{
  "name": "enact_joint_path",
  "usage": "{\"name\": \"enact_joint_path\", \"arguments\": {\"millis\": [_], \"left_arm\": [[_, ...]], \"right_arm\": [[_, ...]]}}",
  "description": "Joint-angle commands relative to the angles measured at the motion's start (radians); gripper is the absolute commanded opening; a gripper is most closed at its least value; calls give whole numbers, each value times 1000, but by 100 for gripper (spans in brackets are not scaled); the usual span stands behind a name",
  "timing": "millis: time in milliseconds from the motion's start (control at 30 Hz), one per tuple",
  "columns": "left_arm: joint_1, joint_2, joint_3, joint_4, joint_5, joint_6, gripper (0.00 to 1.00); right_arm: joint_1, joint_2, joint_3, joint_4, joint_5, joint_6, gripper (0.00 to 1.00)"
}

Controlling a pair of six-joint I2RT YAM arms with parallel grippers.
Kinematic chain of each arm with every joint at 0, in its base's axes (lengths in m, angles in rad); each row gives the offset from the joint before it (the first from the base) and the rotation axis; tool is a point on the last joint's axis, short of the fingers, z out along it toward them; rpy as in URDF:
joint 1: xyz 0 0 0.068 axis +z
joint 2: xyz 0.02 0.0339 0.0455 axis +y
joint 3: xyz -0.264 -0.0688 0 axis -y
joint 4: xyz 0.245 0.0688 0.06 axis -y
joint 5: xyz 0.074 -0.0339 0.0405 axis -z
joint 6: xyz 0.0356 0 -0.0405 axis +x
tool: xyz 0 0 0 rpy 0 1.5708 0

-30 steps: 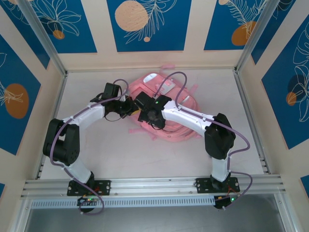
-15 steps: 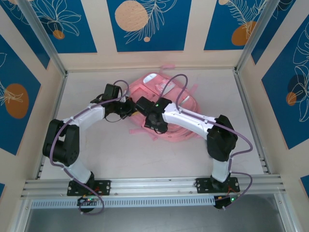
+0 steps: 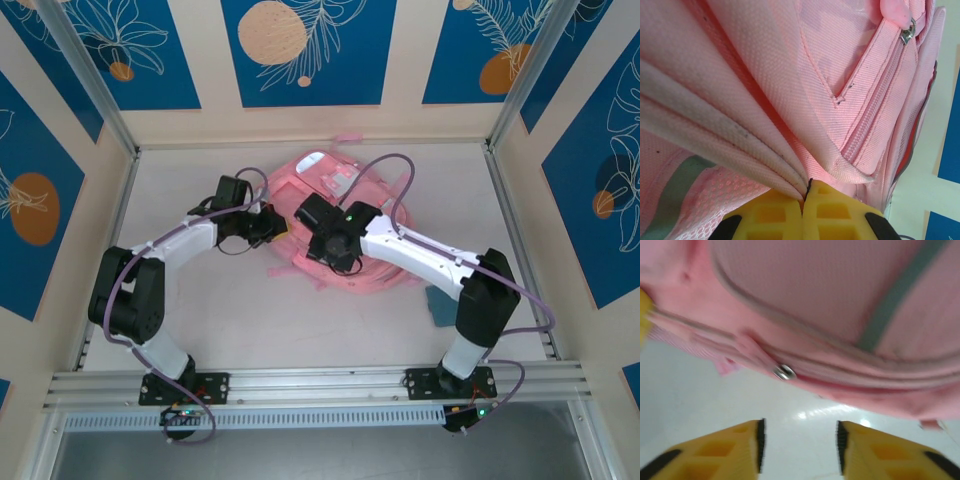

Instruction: Pack the student bag

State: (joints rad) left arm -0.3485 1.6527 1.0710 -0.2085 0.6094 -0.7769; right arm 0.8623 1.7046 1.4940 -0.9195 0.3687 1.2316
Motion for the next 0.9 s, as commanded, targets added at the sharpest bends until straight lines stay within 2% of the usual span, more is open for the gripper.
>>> {"name": "enact_joint_path", "arguments": {"millis": [0,200,333,533,700,867], "left_arm": [[-15,16,-14,14,36,36,0],[-15,30,-22,14,36,34,0],[-15,35,-26,20,37,32,0],[-15,51,-32,40,38,18,0],[-15,66,-34,63,46,7,0],[-15,74,-35,71,50,1,0]], "right_arm": [[-31,78,69,66,-52,-50,35],[-60,203,164,49,-84,-117,26],[-64,240,161,34,-87,-158,27],[-48,201,122,38,-193,-269,28],[-33,114,21,21,-260,-291,29],[-16,71,20,-30,-123,-296,35]]}}
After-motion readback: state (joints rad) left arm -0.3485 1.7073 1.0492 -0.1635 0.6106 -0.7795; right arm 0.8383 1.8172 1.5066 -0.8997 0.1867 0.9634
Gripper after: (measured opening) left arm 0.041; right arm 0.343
